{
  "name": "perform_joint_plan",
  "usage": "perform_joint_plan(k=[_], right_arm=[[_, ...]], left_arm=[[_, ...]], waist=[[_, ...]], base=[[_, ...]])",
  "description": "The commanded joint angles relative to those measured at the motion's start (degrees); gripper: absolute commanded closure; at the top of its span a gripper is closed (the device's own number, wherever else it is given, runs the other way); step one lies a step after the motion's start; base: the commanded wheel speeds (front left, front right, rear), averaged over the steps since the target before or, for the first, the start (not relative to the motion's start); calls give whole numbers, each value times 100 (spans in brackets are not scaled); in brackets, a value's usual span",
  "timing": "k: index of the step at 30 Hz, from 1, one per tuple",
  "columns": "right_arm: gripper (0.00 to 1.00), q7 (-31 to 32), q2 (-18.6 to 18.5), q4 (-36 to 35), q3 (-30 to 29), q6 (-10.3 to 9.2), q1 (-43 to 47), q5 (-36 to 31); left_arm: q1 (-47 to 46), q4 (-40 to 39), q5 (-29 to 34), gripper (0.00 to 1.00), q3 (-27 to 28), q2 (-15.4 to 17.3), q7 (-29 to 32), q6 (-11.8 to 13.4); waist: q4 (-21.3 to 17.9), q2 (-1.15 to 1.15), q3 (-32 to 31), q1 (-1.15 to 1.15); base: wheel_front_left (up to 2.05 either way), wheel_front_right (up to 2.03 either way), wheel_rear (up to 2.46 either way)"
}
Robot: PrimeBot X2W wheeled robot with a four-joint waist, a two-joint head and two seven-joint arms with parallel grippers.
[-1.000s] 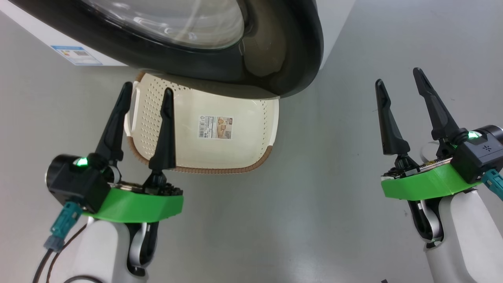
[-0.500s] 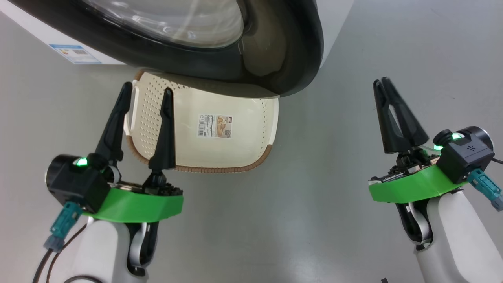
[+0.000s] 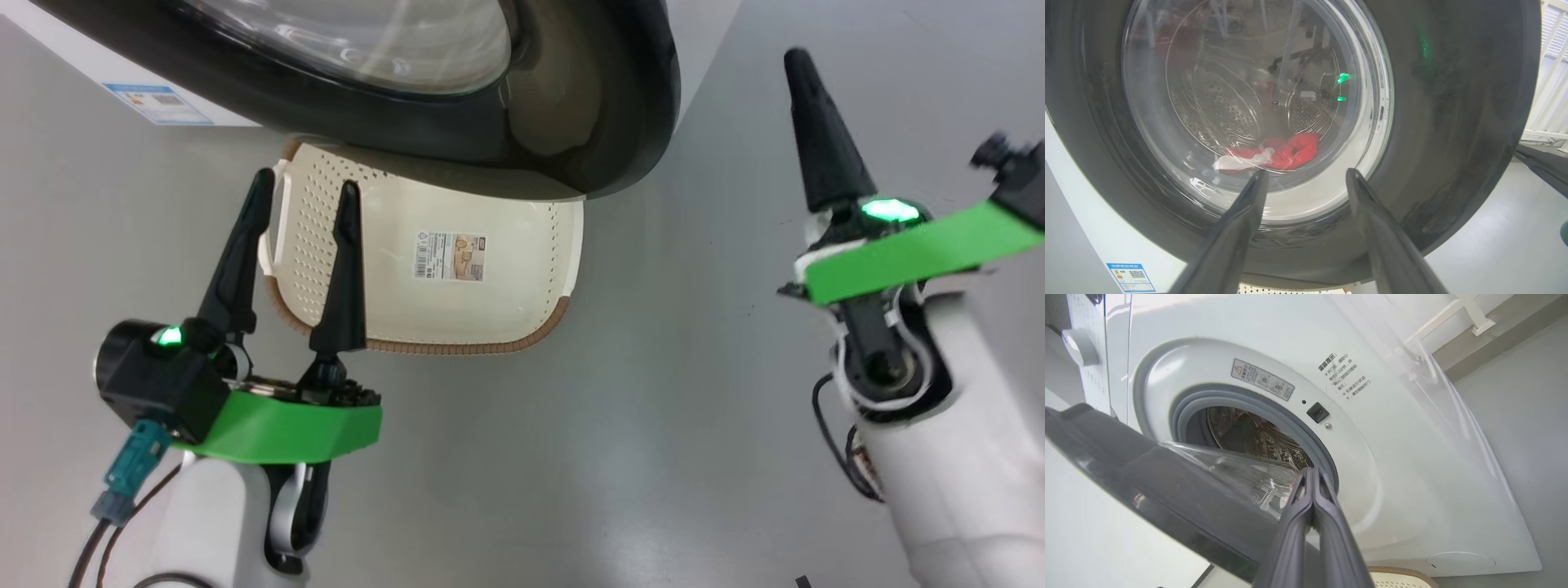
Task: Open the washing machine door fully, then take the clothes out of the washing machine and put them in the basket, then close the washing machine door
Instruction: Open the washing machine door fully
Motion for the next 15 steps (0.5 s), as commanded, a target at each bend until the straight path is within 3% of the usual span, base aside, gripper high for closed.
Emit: perform_joint_plan(k=[1,8,15], right_arm=[[100,294,-38,-197,119,28,-196,676],[100,1857,-123,-175,-45,28,-685,2927],[100,3068,-292,157,5,28,-1245,3883]], left_arm=[[129,-172,58,0,160,142,-27,15],[136,-168,28,0,143,142,-27,11],[118,-148,12,0,161,142,-27,-11]], waist=[[25,0,15,0],[82,0,77,0],[87,0,181,0]], base=[[0,0,0],[0,0,0],[0,0,0]])
